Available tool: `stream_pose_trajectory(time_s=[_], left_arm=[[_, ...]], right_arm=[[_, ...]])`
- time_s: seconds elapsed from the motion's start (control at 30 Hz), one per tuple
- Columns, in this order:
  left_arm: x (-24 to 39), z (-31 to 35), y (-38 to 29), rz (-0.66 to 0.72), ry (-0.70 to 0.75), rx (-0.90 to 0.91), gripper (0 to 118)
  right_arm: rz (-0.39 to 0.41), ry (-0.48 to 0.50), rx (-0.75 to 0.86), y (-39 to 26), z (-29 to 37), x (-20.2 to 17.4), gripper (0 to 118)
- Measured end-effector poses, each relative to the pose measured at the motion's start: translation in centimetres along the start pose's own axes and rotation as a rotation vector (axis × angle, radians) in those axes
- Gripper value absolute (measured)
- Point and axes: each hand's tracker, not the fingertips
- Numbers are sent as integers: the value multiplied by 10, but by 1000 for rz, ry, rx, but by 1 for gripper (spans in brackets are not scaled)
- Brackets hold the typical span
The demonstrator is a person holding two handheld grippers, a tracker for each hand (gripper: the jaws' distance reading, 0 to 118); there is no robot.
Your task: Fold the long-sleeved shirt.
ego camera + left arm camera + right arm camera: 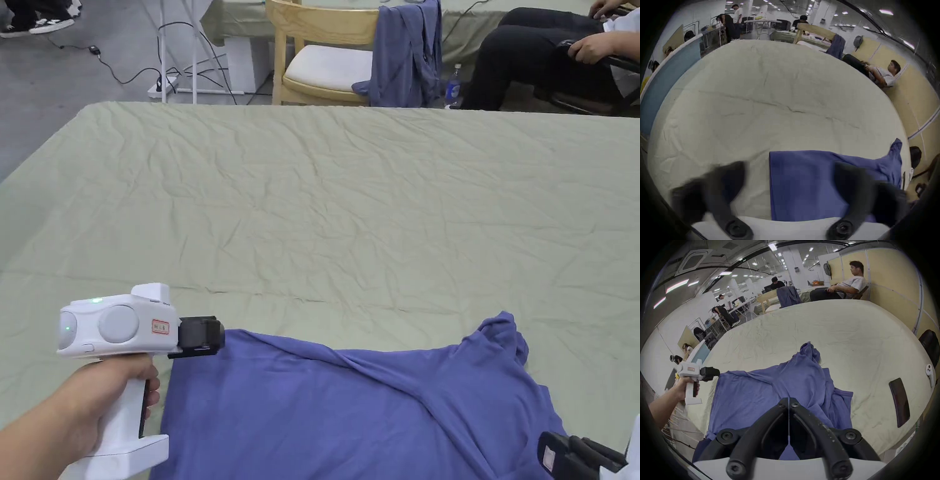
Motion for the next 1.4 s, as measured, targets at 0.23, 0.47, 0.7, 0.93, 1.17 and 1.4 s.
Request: stream_pose_trajectory(time_s=[0.23,0.47,0.7,0.93,1.17,1.4], left_arm=[[6,-10,-14,-104,95,42,66],[21,39,-18,-119,-22,135,2],[24,68,-6,-116,-57,178,2],[18,66,-7,-59,-66,162,2],[10,103,-32,-170,-82,201,2],[1,162,-85,-264,-105,137,2]], right_arm=[[25,-29,-19,12,-12,-3,4],[137,-68,-78,82,-84,-1,73],[62,-219,-257,163,-214,20,111],[-134,-167,-368,153,-227,35,18],[92,-124,-209,145,-121,19,17],[248,-66,-192,74,-7,28,17]])
